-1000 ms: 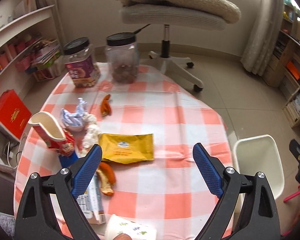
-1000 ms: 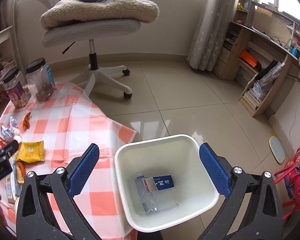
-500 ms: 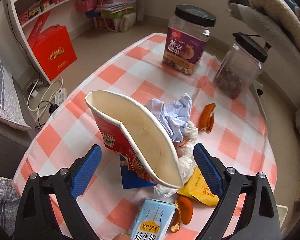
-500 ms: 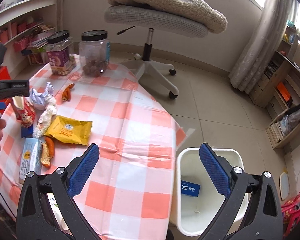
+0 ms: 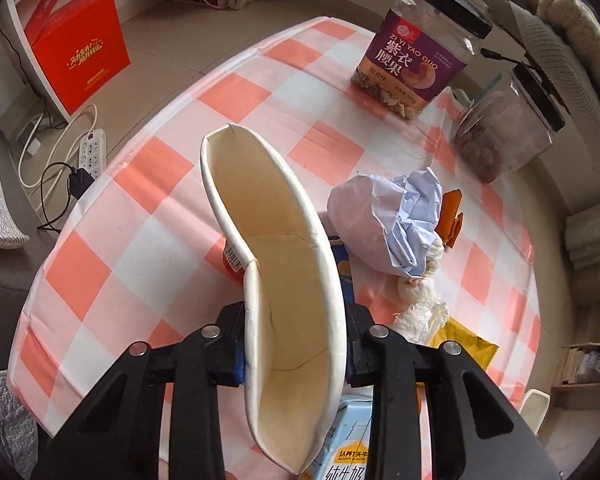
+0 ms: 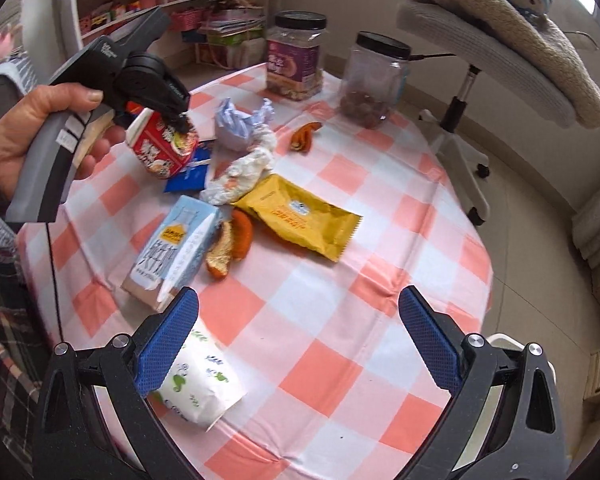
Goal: Collect trash
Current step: 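Grasp the white paper cup with the right tool and lift it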
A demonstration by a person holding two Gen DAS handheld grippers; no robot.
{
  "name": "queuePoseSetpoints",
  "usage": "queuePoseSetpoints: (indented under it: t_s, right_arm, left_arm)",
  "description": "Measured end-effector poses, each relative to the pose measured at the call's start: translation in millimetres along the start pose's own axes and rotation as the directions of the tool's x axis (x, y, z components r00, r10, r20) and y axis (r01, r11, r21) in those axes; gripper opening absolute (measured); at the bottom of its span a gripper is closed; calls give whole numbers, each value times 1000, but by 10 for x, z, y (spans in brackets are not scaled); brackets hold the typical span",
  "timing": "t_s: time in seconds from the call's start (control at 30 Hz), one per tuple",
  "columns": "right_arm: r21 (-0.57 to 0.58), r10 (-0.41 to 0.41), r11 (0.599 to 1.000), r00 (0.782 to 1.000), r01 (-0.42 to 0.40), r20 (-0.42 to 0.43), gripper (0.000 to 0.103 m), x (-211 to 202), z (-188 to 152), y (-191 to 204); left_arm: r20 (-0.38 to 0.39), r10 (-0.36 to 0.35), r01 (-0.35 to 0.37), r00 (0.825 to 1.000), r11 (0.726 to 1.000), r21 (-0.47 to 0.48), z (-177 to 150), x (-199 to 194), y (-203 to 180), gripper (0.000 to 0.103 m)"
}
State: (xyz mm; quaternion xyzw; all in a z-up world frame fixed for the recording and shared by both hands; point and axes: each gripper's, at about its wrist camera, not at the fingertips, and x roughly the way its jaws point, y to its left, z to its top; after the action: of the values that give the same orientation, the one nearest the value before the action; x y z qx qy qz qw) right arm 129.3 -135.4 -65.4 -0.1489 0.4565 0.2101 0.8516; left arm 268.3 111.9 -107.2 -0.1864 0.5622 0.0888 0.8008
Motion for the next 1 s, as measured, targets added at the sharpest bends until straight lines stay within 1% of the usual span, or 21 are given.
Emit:
queuePoseSetpoints:
  t_s: [0.1,0.2,0.33,0.43,0.5,0.57,0.6,0.63,0.73,0.8,0.9,1.0]
  right_arm:
    - [-86,77,993,996,-80,-38,96,35,-41,210]
    - [-177,108,977,990,-123,-88,96,103,-100,437]
    - [-262,114,953,981,-153,-156,96,229,-196,649]
    - [-285,106,945,975,-159,-195,96,366,-241,728]
    - [-300,91,941,972,-155,-217,96,469,-271,752]
    - [-311,80,937,964,-160,-254,91,585,-312,757]
    - [-309,83,935,956,-172,-281,84,640,-334,758]
    - [-304,86,935,950,-181,-299,79,676,-356,752]
    - [-269,118,942,948,-201,-294,74,686,-323,699]
    - [-235,137,950,953,-203,-271,70,640,-237,630]
    - [-180,146,967,970,-181,-193,69,525,-59,494]
    - [-101,139,984,987,-147,-87,68,385,149,335]
  left_arm:
    - [32,-13,12,999,999,32,-45,-164,97,31]
    - [64,-40,35,997,997,75,-105,-377,136,31]
    - [90,-79,69,993,991,114,-209,-620,199,31]
    - [91,-101,90,991,988,122,-256,-702,246,31]
    - [91,-102,90,991,988,126,-276,-725,277,32]
    - [88,-100,88,991,988,127,-282,-724,310,32]
    - [86,-98,87,991,988,125,-283,-720,327,32]
    - [83,-99,88,992,989,122,-286,-714,346,32]
    - [81,-105,95,991,989,114,-277,-719,388,32]
    - [87,-110,100,990,988,115,-271,-742,397,32]
    - [99,-123,111,987,986,120,-273,-779,397,32]
    - [119,-133,117,984,984,133,-279,-821,363,32]
